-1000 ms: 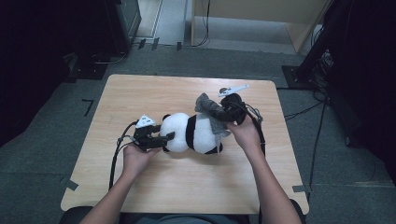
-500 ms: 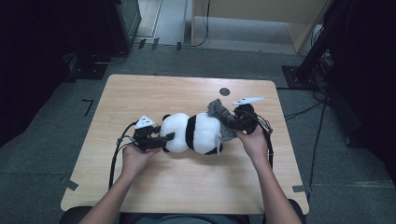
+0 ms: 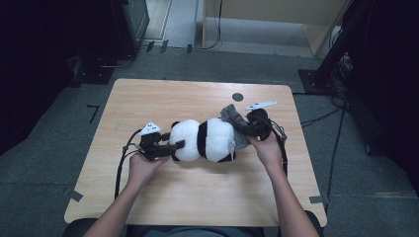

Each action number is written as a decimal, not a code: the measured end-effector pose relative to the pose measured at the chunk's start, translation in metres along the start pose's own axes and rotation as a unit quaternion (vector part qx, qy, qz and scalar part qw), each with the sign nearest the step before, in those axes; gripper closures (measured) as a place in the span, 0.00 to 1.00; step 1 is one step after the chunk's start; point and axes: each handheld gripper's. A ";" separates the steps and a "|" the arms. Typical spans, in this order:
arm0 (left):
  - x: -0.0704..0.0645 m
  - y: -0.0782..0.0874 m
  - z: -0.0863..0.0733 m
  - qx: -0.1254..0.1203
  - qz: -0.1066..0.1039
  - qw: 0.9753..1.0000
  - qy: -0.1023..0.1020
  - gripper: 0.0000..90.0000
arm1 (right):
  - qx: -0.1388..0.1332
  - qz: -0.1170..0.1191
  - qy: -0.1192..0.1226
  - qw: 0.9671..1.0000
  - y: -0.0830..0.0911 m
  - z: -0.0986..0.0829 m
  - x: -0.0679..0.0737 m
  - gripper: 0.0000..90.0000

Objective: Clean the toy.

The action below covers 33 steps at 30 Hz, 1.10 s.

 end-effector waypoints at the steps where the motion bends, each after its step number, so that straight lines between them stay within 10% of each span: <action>1: 0.000 0.001 0.000 -0.003 -0.002 1.000 -0.002 0.33 | -0.001 0.000 -0.002 1.000 -0.001 0.000 0.000 0.83; 24: -0.010 -0.004 -0.007 0.006 0.004 0.995 -0.100 0.22 | 0.016 -0.013 -0.006 1.000 -0.021 0.013 -0.011 0.84; 33: -0.013 -0.003 -0.009 0.008 0.021 0.995 -0.098 0.36 | -0.043 -0.018 0.044 0.998 0.028 0.031 0.022 0.84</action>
Point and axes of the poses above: each handheld gripper's, and its own axes: y roughly backward along the jaws, z roughly out of its top, x roughly to its left, and after that the axes turned 6 degrees about x, right-handed
